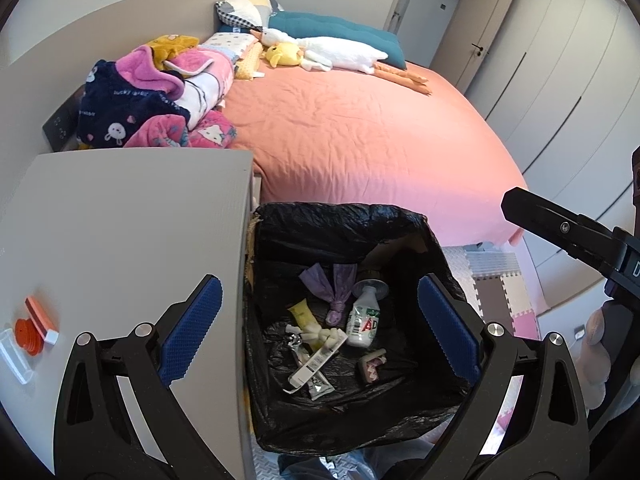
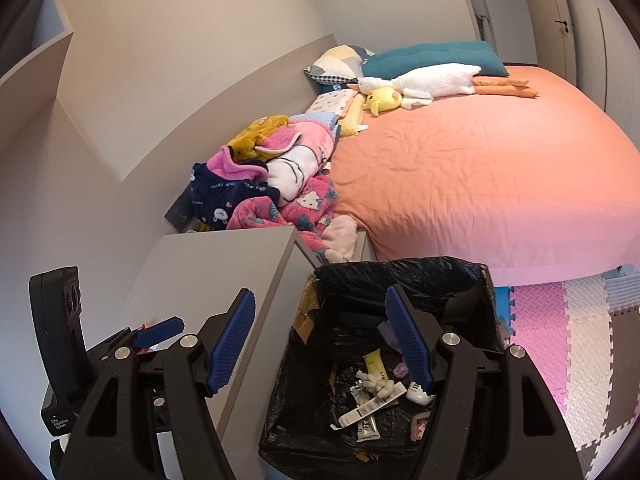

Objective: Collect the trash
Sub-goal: 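Move both tools back to the table toward the cup and pink stick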

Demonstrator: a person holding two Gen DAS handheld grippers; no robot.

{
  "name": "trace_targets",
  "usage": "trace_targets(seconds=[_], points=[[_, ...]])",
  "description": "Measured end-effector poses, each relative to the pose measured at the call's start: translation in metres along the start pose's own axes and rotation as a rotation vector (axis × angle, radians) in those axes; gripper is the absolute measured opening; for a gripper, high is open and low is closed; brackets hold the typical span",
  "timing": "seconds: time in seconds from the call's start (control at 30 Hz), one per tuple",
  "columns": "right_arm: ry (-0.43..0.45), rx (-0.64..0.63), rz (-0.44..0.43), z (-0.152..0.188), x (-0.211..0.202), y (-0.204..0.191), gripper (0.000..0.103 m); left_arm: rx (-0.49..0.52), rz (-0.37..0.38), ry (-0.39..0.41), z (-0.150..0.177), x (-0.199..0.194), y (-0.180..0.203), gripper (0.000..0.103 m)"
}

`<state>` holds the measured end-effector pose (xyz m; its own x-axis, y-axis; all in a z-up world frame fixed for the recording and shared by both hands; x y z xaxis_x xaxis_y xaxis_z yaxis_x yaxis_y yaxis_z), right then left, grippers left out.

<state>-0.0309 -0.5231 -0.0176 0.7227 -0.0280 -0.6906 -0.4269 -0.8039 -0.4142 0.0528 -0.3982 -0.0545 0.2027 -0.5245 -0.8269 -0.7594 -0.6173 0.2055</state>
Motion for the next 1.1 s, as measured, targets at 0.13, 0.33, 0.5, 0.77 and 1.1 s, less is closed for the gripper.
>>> trace_targets(seconds=[0.13, 0.33, 0.5, 0.77, 1.1], points=[[-0.015, -0.028, -0.024, 0.001, 0.007, -0.015, 0.069, -0.029, -0.021, 0.01, 0.004, -0.007, -0.015, 0.095], [-0.038, -0.077, -0.062, 0.005, 0.017, -0.044, 0.069, -0.077, -0.054, 0.026, 0.012, -0.019, -0.04, 0.095], [-0.064, -0.13, -0.101, 0.011, 0.029, -0.074, 0.069, -0.127, -0.092, 0.041, 0.021, -0.03, -0.065, 0.095], [-0.114, -0.206, -0.162, 0.024, 0.052, -0.124, 0.069, -0.209, -0.166, 0.061, 0.043, -0.052, -0.11, 0.095], [-0.176, -0.298, -0.219, 0.044, 0.079, -0.181, 0.069, -0.316, -0.234, 0.07, 0.072, -0.074, -0.163, 0.095]])
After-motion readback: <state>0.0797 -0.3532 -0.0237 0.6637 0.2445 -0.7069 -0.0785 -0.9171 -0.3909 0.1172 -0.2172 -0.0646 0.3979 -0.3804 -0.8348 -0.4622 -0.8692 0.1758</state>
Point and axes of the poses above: each gripper's, at about its wrist camera, not at the fingertips, and x roughly the way its jaws point, y to its right, z to its underside, the point moved 10 cm from there along x, roughly the way its jaws point, and after that the axes turned 4 degrees about -y, right-handed, at the moved point
